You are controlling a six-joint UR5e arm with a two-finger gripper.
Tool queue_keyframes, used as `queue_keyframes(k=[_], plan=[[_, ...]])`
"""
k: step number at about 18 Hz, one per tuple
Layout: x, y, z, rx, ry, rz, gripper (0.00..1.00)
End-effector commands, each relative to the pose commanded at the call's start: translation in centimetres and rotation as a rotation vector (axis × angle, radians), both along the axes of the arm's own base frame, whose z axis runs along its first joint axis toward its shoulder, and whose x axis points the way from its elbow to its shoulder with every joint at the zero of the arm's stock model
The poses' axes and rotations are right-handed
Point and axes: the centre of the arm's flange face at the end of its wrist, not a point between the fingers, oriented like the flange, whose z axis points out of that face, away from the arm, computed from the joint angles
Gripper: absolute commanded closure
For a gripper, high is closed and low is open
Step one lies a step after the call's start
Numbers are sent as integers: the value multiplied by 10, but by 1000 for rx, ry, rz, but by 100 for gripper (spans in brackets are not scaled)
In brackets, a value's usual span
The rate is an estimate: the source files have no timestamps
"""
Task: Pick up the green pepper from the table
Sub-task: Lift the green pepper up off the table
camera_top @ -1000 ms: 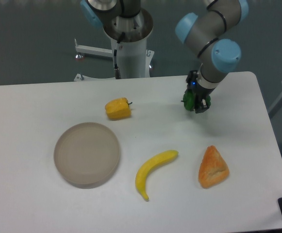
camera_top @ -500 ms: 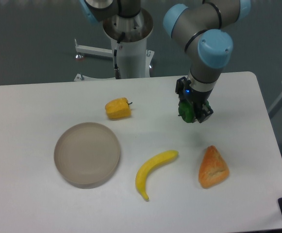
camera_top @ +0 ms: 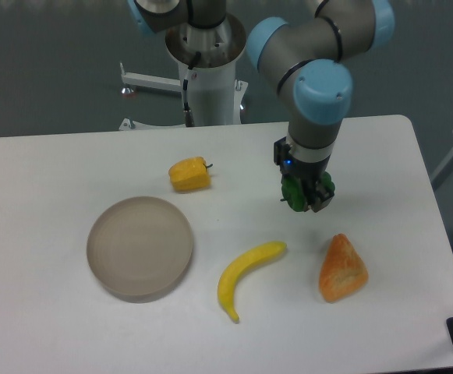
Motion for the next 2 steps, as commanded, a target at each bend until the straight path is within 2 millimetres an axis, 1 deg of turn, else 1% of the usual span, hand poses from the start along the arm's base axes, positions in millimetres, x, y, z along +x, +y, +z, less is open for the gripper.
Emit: queue_keyframes(k=[2], plan=[[1, -1, 0, 1, -1, -2, 76]])
